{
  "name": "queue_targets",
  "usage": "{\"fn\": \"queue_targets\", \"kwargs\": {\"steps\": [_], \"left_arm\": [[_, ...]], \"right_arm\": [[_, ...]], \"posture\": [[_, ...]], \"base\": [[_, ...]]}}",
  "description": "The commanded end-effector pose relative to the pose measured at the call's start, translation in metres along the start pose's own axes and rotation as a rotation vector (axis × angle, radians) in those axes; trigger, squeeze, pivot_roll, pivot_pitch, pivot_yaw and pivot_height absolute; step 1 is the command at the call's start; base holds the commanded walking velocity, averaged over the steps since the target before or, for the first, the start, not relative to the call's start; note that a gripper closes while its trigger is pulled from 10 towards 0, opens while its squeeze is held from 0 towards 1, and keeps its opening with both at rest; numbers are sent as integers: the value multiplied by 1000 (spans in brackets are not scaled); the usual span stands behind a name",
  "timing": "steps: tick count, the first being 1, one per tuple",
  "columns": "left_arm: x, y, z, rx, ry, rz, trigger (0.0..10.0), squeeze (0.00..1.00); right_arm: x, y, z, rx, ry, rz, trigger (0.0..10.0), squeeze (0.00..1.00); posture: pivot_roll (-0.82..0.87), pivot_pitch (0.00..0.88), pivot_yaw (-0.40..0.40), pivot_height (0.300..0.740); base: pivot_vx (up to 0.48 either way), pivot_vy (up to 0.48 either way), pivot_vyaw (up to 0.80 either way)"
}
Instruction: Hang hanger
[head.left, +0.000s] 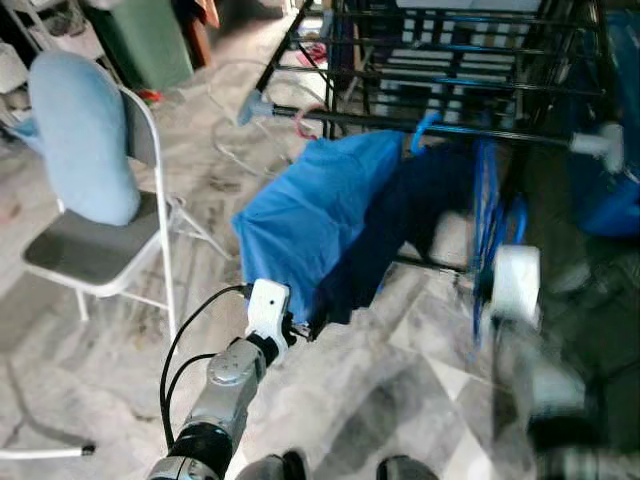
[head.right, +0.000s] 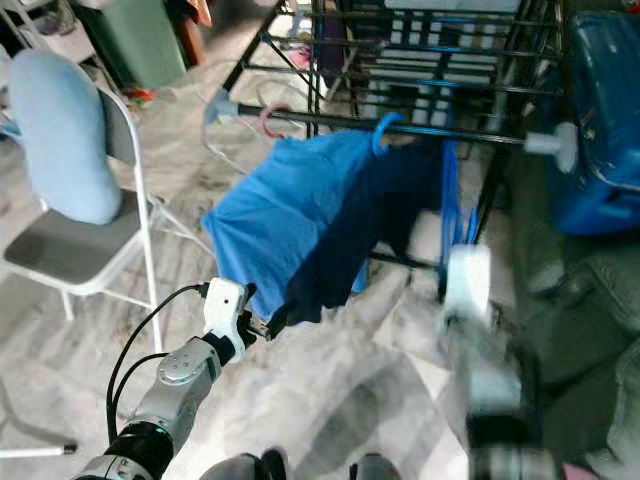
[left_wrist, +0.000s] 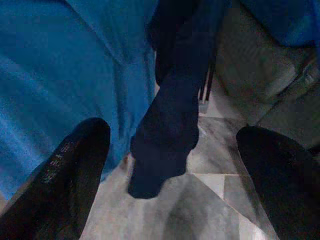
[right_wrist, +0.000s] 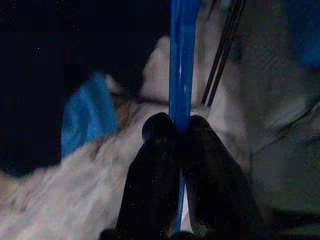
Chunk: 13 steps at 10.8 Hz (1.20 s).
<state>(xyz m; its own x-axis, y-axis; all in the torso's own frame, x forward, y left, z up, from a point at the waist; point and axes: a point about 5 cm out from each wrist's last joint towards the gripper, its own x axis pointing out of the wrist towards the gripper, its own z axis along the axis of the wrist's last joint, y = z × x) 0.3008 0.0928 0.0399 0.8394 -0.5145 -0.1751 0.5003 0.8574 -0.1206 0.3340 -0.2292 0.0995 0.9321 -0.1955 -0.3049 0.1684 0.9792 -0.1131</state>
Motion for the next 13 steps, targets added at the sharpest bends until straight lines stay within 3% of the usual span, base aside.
{"fn": "queue_targets", "kwargs": {"steps": [1,2,4,6,9,13], "left_arm": [[-4,4,-1,20,13,0,10000,0],[-6,6,-1,24,12,2,10000,0],[-14,10,-2,29,6,4,10000,0],[-21,14,-2,35,5,19,10000,0],[-37,22,-2,64,7,40,10000,0],[-42,22,0,68,18,45,10000,0]], "right_arm": [[3,0,3,0,3,-4,10000,0],[9,-6,14,12,-17,-44,10000,0],[19,-11,29,138,-15,-67,10000,0],[25,-9,42,153,-13,-53,10000,0],[29,0,74,132,-123,6,10000,0],[27,2,73,122,-164,28,10000,0]], "posture": [[-120,192,104,740],[-106,195,107,740],[-67,211,105,740],[-23,229,105,740],[37,243,116,740],[34,246,129,740]], "base": [[0,0,0],[0,0,0],[0,0,0],[0,0,0],[0,0,0],[0,0,0]]}}
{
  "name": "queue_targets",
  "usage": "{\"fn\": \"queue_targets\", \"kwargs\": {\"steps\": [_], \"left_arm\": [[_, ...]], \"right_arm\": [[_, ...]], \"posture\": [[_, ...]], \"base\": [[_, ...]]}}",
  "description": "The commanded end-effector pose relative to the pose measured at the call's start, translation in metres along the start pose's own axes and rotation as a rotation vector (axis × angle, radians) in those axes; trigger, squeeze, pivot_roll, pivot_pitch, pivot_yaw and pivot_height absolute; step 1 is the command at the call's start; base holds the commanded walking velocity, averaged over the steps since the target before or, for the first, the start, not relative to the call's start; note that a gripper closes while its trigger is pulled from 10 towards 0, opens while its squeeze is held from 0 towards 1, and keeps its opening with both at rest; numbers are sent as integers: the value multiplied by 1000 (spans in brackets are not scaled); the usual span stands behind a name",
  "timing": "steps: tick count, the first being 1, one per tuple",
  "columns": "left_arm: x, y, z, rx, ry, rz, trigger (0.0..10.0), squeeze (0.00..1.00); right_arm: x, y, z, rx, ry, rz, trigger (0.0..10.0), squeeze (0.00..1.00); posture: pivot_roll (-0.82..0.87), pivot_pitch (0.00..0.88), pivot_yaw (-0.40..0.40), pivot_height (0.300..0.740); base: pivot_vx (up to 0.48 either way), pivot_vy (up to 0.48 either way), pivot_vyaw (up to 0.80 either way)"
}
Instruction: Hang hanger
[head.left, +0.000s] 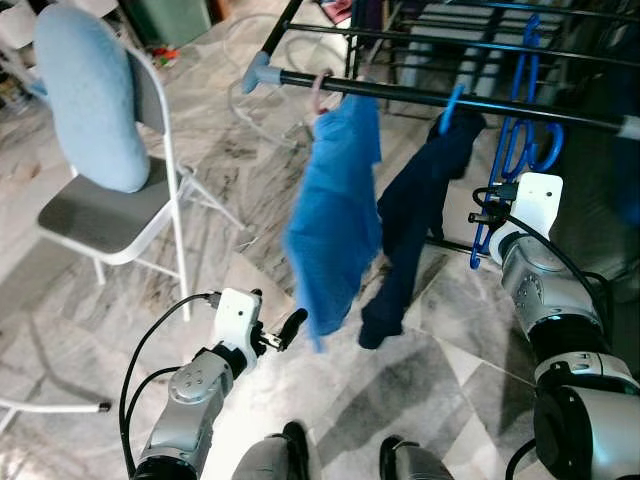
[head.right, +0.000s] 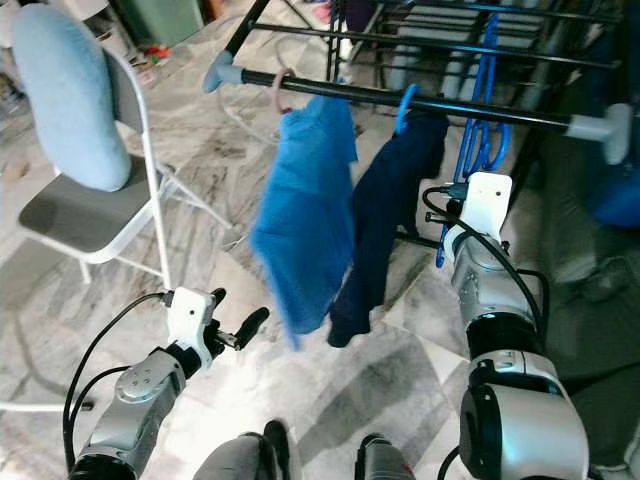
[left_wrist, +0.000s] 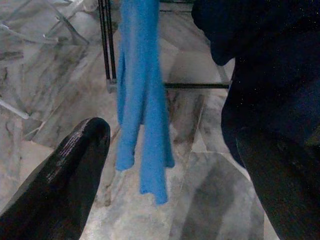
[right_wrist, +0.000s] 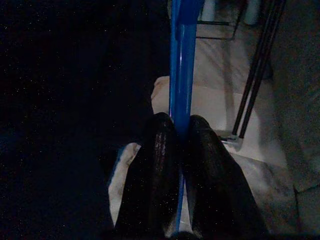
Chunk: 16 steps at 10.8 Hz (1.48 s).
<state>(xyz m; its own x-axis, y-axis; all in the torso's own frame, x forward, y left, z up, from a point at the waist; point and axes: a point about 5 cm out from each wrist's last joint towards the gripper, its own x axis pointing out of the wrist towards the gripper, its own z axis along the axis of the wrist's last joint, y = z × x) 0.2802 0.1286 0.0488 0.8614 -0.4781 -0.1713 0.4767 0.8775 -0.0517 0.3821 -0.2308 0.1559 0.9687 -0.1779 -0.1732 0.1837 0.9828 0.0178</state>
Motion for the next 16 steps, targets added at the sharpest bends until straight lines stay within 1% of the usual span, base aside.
{"fn": "queue_targets", "kwargs": {"steps": [1,2,3,4,6,7,9,10,11,12,13,14,15,16], "left_arm": [[-4,0,-6,5,33,-9,10000,0],[-1,-4,-5,9,38,-34,10000,0],[-1,-6,-6,10,45,-49,10000,0],[-2,-7,-6,7,49,-52,10000,0],[-4,-8,-6,3,44,-45,10000,0],[-7,-6,-8,2,49,-32,10000,0],[-10,-3,-9,0,54,-15,10000,0],[-11,-4,-10,-2,60,-18,10000,0],[-10,-6,-10,-2,63,-29,10000,0],[-5,-9,-9,2,66,-57,10000,0],[0,-10,-7,7,67,-74,10000,0],[4,-11,-5,10,66,-84,10000,0],[6,-12,-4,11,65,-89,10000,0],[8,-12,-3,14,66,-97,10000,0]], "right_arm": [[-1,1,7,-3,-43,6,10000,0],[2,-5,20,39,-73,-21,10000,0],[5,-8,30,40,-80,-47,10000,0],[8,-11,46,38,-109,-76,10000,0],[9,-10,59,38,-154,-69,10000,0],[8,-9,56,25,-149,-64,10000,0],[4,-11,26,-7,-89,-64,10000,0],[-4,-14,1,-26,-50,-70,10000,0],[-9,-16,-8,-30,-43,-72,10000,0],[-21,-21,-18,-47,-56,-84,10000,0],[-29,-26,-15,-59,-91,-99,10000,0],[-33,-31,-6,-71,-124,-108,10000,0],[-34,-32,1,-71,-134,-110,10000,0],[-30,-32,13,-57,-141,-115,10000,0]], "posture": [[22,246,137,740],[13,248,141,740],[1,251,142,740],[4,252,141,740],[27,253,131,740],[35,253,126,740],[39,254,124,740],[26,256,130,740],[12,258,137,740],[-11,259,150,740],[-28,255,161,740],[-38,251,167,740],[-46,246,171,740],[-52,243,173,740]], "base": [[0,0,0],[0,0,0],[0,0,0],[0,0,0],[0,0,0],[0,0,0],[0,0,0],[0,0,0],[0,0,0],[0,0,0],[0,0,0],[0,0,0],[0,0,0],[0,0,0]]}}
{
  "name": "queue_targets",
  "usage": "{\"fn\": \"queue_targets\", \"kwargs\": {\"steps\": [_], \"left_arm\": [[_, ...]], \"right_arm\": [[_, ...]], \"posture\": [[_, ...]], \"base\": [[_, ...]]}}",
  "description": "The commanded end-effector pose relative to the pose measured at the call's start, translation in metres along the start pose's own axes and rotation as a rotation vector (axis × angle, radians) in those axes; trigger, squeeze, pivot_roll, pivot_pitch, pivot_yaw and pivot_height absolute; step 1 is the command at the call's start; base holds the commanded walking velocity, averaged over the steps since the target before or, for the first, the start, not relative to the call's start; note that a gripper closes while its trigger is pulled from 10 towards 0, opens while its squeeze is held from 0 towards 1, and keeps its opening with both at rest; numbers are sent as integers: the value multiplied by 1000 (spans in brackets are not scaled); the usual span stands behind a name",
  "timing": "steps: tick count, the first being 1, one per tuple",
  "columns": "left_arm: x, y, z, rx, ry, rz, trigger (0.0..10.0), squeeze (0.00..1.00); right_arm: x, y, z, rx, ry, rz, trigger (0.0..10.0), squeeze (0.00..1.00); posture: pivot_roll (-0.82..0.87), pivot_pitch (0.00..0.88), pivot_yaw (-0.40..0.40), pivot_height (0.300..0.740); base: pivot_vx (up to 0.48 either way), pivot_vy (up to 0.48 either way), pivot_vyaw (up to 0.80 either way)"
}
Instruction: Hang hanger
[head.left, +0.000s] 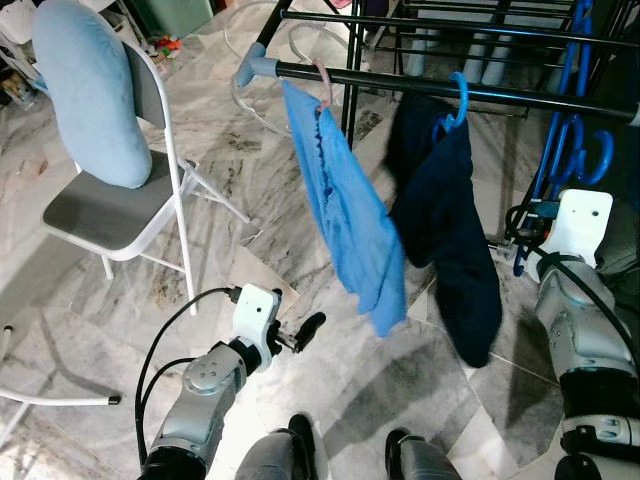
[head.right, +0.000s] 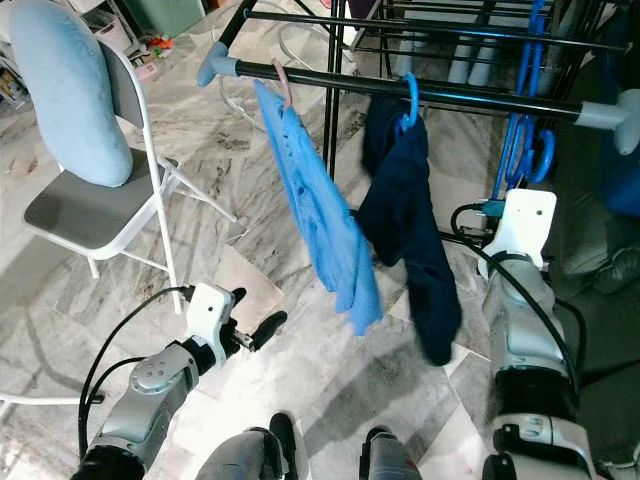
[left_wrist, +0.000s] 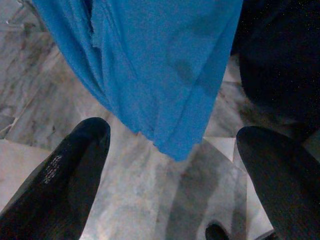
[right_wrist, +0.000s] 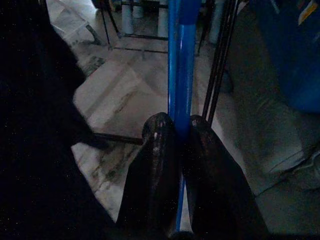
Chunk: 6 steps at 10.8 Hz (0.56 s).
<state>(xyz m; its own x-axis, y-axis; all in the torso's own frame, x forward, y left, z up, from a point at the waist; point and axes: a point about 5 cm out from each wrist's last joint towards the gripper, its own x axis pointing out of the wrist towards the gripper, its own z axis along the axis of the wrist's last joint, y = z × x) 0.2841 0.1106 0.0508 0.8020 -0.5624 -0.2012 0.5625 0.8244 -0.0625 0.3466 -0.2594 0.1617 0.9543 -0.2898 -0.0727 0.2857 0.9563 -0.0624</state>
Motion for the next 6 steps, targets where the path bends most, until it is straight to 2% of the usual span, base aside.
{"fn": "queue_targets", "kwargs": {"steps": [1,2,3,4,6], "left_arm": [[-2,1,-7,5,31,2,10000,0],[-1,0,-7,5,32,1,10000,0],[-2,0,-8,3,33,5,10000,0],[-3,1,-10,0,33,15,10000,0],[-6,2,-12,-6,32,36,10000,0]], "right_arm": [[6,3,20,27,-37,-4,10000,0],[12,8,28,50,5,12,10000,0],[18,19,39,116,37,32,10000,0],[19,27,47,100,21,54,10000,0],[15,38,34,63,53,92,10000,0]], "posture": [[-54,241,172,740],[-50,237,165,740],[-44,236,156,740],[-33,232,146,740],[-20,231,136,740]], "base": [[0,0,0],[0,0,0],[0,0,0],[0,0,0],[0,0,0]]}}
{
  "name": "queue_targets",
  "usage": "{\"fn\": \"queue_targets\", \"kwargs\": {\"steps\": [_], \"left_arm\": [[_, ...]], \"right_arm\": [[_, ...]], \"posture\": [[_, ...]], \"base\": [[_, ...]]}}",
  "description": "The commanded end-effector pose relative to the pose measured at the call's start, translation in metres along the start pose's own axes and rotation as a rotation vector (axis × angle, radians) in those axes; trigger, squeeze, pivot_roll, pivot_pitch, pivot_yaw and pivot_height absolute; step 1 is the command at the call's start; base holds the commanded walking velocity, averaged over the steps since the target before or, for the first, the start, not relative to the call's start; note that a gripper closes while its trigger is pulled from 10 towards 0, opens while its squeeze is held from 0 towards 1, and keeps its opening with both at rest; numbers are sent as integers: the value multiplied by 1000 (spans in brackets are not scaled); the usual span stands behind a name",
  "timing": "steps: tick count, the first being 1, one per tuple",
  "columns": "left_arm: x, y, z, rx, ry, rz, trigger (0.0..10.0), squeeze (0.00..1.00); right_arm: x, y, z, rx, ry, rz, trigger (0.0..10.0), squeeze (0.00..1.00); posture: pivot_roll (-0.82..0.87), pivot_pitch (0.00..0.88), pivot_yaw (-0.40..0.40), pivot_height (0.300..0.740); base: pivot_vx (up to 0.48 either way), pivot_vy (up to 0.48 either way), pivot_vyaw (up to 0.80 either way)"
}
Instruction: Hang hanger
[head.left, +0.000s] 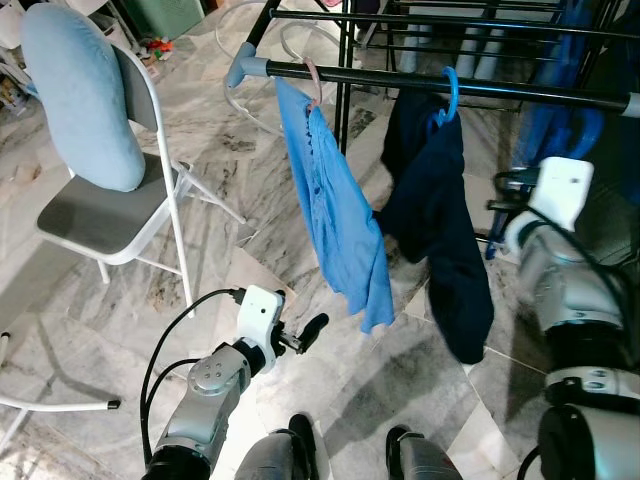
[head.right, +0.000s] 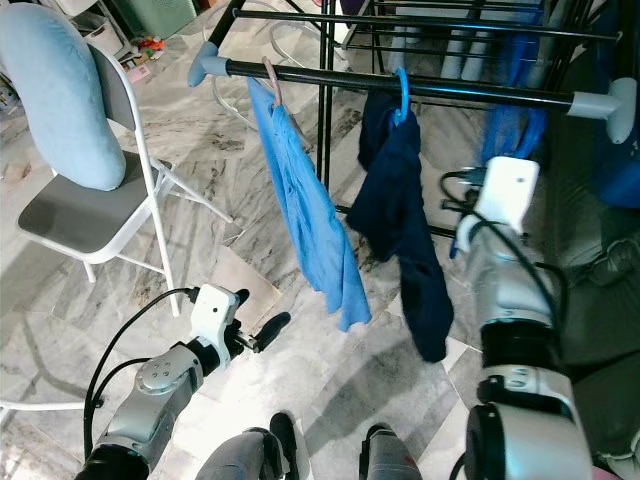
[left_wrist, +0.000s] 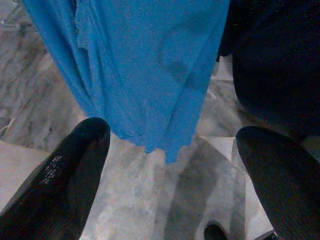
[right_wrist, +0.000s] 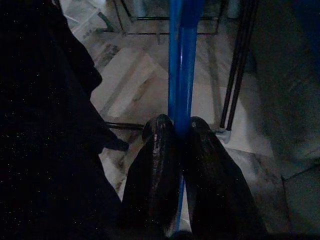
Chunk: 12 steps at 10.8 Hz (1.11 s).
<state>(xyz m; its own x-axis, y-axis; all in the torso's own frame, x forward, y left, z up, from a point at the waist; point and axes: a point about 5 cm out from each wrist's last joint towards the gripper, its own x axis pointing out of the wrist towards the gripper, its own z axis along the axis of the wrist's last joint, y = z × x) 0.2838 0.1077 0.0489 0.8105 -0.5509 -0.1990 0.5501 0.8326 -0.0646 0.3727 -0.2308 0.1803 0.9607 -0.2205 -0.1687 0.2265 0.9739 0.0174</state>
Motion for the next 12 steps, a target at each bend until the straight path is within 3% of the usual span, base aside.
{"fn": "queue_targets", "kwargs": {"steps": [1,5,7,9,12], "left_arm": [[-8,6,-11,-2,35,27,10000,0],[-3,5,-9,4,39,13,10000,0],[-2,5,-9,7,39,7,10000,0],[-2,5,-8,9,36,5,10000,0],[-4,5,-11,5,41,10,10000,0]], "right_arm": [[-3,5,1,-3,-7,18,10000,0],[-7,2,-26,23,102,-13,10000,0],[-5,3,-13,23,101,-20,10000,0],[-9,9,14,29,41,-2,10000,0],[-16,14,34,65,72,2,10000,0]], "posture": [[-20,232,135,740],[-39,225,149,740],[-41,220,152,740],[-37,218,145,740],[-40,219,141,740]], "base": [[0,0,0],[0,0,0],[0,0,0],[0,0,0],[0,0,0]]}}
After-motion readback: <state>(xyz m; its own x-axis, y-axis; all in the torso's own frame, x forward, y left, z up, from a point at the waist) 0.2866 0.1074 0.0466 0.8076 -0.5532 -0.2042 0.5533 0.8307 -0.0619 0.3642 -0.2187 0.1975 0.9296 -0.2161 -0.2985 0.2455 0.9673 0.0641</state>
